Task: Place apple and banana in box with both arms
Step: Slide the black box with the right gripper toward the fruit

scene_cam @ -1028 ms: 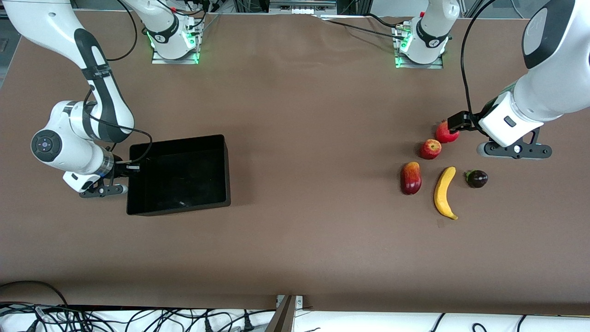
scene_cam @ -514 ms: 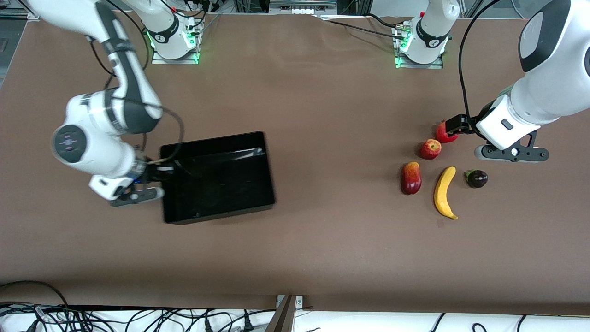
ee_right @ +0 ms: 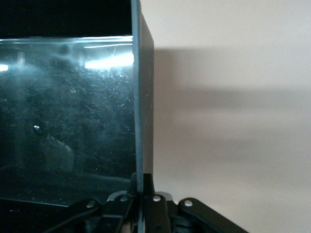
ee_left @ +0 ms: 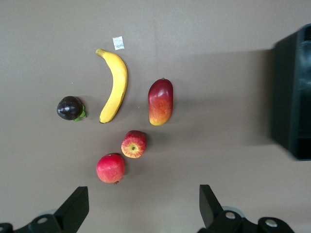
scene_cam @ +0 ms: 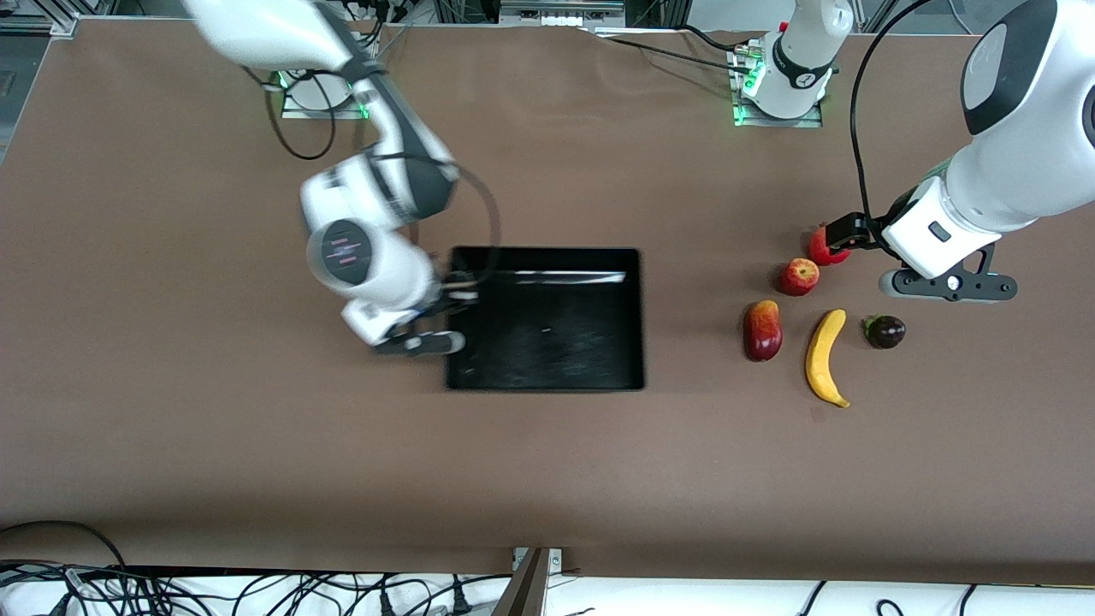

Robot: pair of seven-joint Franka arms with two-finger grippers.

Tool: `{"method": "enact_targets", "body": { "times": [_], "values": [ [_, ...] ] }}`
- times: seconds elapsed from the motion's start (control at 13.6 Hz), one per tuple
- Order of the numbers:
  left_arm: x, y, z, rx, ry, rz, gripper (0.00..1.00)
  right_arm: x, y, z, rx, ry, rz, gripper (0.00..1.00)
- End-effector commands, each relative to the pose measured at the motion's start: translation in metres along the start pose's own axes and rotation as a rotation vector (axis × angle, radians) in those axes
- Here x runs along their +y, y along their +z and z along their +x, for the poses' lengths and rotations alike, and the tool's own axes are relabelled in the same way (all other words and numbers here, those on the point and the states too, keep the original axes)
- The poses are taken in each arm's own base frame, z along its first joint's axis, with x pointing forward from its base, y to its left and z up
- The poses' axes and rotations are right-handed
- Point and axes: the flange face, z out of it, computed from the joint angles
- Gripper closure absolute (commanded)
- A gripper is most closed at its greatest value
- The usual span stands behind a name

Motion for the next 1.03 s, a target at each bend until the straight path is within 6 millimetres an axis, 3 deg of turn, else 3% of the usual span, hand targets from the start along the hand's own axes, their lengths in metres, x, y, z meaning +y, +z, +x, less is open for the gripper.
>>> {"method": "enact_targets", "body": {
  "times": [0.0, 0.22, 0.59, 0.66, 0.73, 0.81, 0.95],
  "values": [
    [0.002, -0.005, 0.003, 0.012, -0.001, 0.017, 0.0, -0.07, 0.016, -0.019, 0.024, 0.096, 0.037, 1.0],
    [0.002, -0.005, 0.003, 0.012, -0.001, 0.017, 0.0, -0.122, 0.055, -0.049, 0.051, 0.132, 0.063, 1.0],
    [0.002, -0.004, 0.003, 0.009, -0.001, 0.018, 0.0, -0.149, 0.099, -0.075, 0.051, 0.132, 0.049, 1.0],
    [0.002, -0.004, 0.003, 0.009, -0.001, 0.018, 0.0, -0.148, 0.101, -0.074, 0.052, 0.131, 0.048, 0.87],
    [0.002, -0.004, 0.003, 0.009, -0.001, 0.018, 0.0, -0.146, 0.097, -0.071, 0.058, 0.129, 0.05, 0.17],
    [0.002, -0.004, 0.003, 0.009, -0.001, 0.018, 0.0, -0.145, 0.087, -0.068, 0.068, 0.123, 0.055, 0.0],
    [0.002, -0.005, 0.003, 0.01, -0.001, 0.018, 0.0, -0.127, 0.049, -0.05, 0.1, 0.143, 0.052, 0.0]
  ]
}}
